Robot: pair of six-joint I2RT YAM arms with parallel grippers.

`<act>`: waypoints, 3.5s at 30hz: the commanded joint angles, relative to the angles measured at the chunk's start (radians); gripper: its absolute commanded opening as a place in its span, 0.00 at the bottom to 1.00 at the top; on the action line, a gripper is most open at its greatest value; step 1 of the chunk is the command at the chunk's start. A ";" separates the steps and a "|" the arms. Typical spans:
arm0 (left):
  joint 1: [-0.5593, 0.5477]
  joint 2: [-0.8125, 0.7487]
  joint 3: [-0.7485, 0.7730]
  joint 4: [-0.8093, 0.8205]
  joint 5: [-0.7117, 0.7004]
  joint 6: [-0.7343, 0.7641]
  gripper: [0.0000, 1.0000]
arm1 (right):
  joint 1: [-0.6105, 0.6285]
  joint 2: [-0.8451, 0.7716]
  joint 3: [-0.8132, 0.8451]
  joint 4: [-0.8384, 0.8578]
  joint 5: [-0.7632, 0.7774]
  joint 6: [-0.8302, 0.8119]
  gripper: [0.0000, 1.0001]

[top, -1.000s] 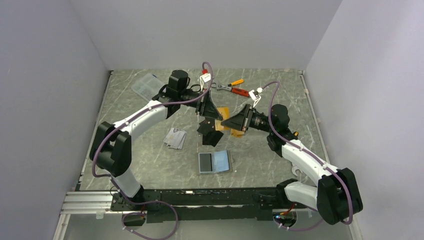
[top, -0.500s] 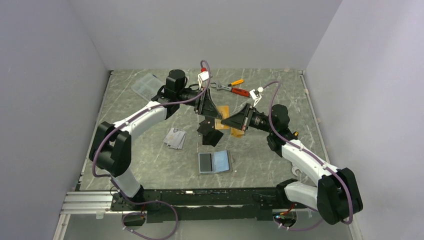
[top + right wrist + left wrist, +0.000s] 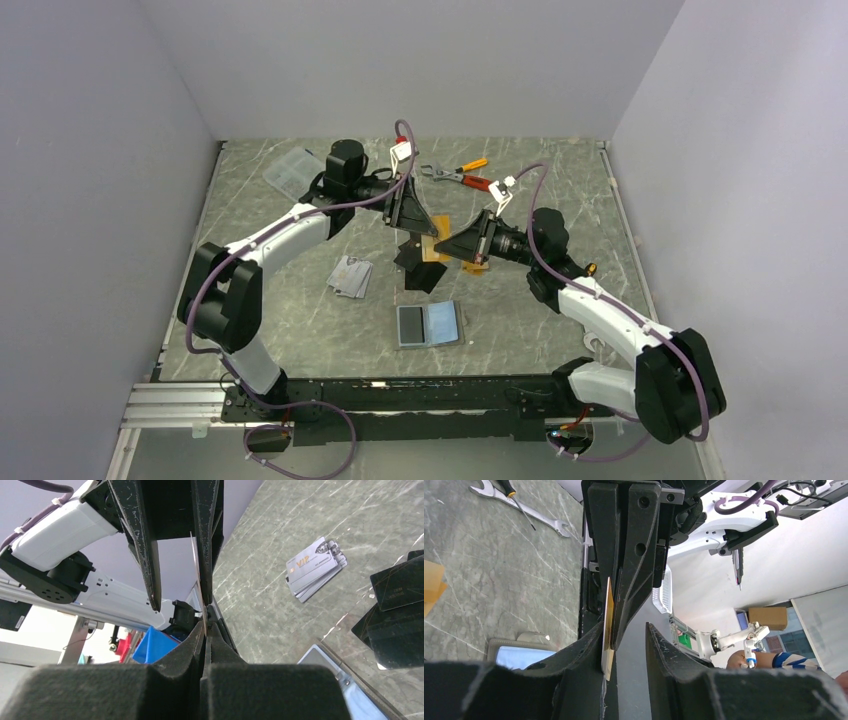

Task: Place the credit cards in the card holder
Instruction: Pick up the credit card from the center of the board, then turn over the card slot in the card holder.

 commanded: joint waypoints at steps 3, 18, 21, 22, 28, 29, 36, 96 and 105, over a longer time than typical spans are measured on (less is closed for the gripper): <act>0.021 -0.076 0.026 0.058 0.033 0.009 0.37 | -0.034 -0.045 -0.007 -0.149 0.066 -0.051 0.00; 0.054 -0.094 0.081 -0.268 -0.020 0.292 0.37 | -0.210 -0.222 -0.060 -0.370 0.064 -0.117 0.00; 0.033 -0.074 0.188 -0.782 -0.204 0.792 0.36 | -0.202 -0.242 -0.066 -0.483 0.058 -0.155 0.00; 0.017 -0.071 0.192 -0.877 -0.286 0.931 0.36 | -0.188 -0.251 -0.067 -0.531 0.070 -0.173 0.00; -0.055 -0.116 -0.046 -0.913 -0.653 1.237 0.36 | -0.043 -0.272 -0.109 -0.709 0.231 -0.212 0.00; -0.073 -0.122 -0.091 -0.893 -0.702 1.258 0.36 | -0.021 -0.267 -0.117 -0.725 0.257 -0.212 0.00; -0.206 -0.097 -0.228 -0.786 -0.877 1.256 0.34 | 0.080 -0.236 -0.169 -0.759 0.397 -0.212 0.00; -0.273 -0.038 -0.261 -0.761 -0.979 1.270 0.23 | 0.184 -0.235 -0.143 -0.785 0.575 -0.224 0.00; -0.273 -0.033 -0.266 -0.758 -0.986 1.273 0.21 | 0.210 -0.195 -0.166 -0.710 0.513 -0.206 0.00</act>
